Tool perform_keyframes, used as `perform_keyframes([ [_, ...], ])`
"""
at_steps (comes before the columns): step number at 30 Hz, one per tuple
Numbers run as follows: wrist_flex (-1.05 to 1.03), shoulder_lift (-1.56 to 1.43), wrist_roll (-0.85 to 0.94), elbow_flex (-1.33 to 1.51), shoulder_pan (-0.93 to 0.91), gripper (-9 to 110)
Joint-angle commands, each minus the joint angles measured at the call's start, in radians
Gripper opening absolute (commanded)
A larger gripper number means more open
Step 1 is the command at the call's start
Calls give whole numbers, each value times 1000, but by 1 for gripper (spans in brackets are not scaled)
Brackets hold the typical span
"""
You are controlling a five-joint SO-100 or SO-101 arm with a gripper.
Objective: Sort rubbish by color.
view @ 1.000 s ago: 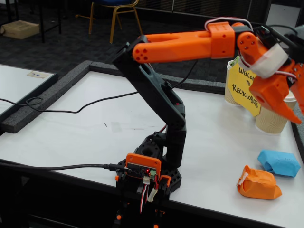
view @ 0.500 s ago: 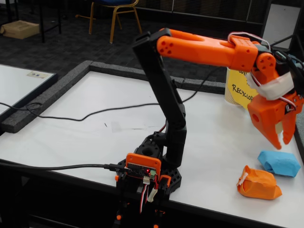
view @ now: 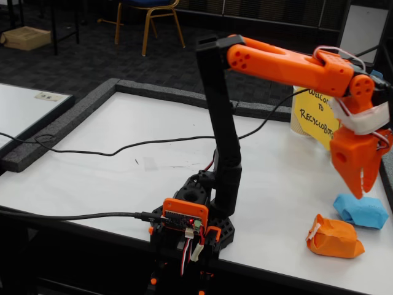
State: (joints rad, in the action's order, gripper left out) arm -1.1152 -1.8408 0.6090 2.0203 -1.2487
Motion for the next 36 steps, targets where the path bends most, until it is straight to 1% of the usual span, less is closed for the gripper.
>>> perform_keyframes([
  [1,28,14,137,-160,21,0],
  [9,67,71,391,-161,28,0],
  [11,89,84,413,-161,31,0],
  [16,110,120,555,-163,44,0],
  [21,135,153,612,-176,64,1],
  [22,138,158,612,-181,66,3],
  [26,140,167,612,-189,71,19],
  [29,138,170,612,-189,64,27],
  [36,112,173,612,-195,34,35],
])
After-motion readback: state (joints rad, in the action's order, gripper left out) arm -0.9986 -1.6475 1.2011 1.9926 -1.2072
